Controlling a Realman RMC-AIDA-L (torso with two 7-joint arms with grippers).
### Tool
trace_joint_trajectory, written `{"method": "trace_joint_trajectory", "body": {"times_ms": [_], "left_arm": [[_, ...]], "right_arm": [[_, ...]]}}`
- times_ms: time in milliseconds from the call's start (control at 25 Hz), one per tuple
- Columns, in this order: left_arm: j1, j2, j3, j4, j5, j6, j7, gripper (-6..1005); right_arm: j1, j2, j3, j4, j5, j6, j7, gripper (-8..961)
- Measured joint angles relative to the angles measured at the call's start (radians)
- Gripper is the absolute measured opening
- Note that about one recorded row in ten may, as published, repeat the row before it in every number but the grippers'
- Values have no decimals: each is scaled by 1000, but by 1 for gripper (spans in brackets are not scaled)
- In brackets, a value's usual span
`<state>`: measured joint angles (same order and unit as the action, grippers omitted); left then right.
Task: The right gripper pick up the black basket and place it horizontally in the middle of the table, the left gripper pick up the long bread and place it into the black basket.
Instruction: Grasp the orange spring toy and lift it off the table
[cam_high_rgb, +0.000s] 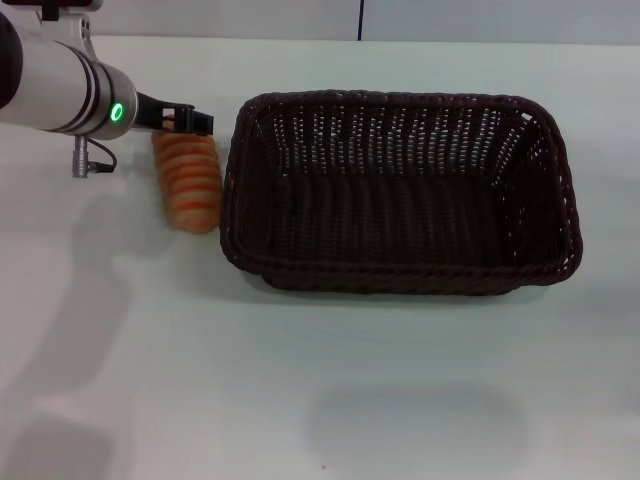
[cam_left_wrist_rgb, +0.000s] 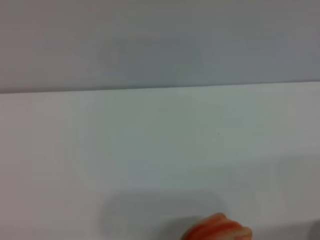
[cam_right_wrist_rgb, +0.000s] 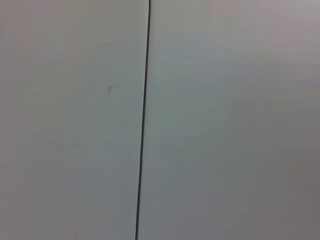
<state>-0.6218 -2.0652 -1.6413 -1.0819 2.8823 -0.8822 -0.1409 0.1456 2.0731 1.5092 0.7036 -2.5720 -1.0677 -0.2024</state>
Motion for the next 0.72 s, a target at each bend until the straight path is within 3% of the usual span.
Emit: {"method": "trace_joint_trajectory", "body": {"times_ms": [720], "left_arm": [[-38, 1, -7, 91, -73, 14, 56, 862]], "right_arm": [[3, 1, -1, 13, -14, 0, 0, 370]]}}
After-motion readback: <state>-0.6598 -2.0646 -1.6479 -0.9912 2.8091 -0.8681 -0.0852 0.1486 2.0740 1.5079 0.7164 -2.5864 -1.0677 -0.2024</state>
